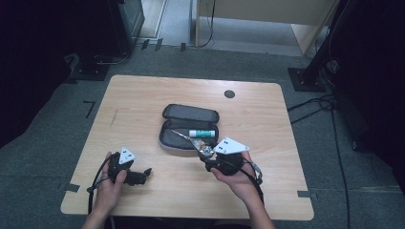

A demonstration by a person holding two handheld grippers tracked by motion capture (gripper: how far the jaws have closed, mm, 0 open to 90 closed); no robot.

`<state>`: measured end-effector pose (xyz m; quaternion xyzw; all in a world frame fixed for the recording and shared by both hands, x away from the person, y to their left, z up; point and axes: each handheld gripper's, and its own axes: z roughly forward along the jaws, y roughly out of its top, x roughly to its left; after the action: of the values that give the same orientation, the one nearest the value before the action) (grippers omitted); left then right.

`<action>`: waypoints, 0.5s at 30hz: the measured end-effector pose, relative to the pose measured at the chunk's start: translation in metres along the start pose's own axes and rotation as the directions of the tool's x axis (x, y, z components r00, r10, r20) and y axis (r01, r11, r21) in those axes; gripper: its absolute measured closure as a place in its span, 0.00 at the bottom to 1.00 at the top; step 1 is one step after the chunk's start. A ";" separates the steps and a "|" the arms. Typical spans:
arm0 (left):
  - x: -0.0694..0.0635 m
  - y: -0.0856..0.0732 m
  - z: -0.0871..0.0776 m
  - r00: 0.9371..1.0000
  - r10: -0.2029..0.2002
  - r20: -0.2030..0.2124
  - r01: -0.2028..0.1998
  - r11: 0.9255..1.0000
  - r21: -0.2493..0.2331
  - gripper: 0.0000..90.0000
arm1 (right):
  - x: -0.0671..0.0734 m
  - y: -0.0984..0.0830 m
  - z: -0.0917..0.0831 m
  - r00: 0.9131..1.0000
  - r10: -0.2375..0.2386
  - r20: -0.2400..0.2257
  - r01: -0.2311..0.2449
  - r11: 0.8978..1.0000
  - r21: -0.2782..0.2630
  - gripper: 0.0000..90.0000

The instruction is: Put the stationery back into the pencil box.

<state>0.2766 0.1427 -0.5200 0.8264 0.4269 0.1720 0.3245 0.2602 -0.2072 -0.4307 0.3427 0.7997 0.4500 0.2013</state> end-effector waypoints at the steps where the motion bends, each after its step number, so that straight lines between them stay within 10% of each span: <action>1: 0.000 0.000 0.000 1.000 -0.001 0.000 0.001 1.000 0.000 0.00 | 0.000 0.003 0.001 1.000 0.002 -0.001 -0.002 1.000 -0.002 0.47; 15: 0.000 0.000 0.000 1.000 -0.002 -0.001 0.002 1.000 -0.001 0.00 | -0.009 0.044 0.013 1.000 -0.013 -0.019 0.012 0.999 -0.035 0.47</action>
<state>0.2764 0.1424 -0.5202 0.8257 0.4276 0.1725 0.3250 0.2903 -0.1901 -0.3996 0.3300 0.7957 0.4657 0.2024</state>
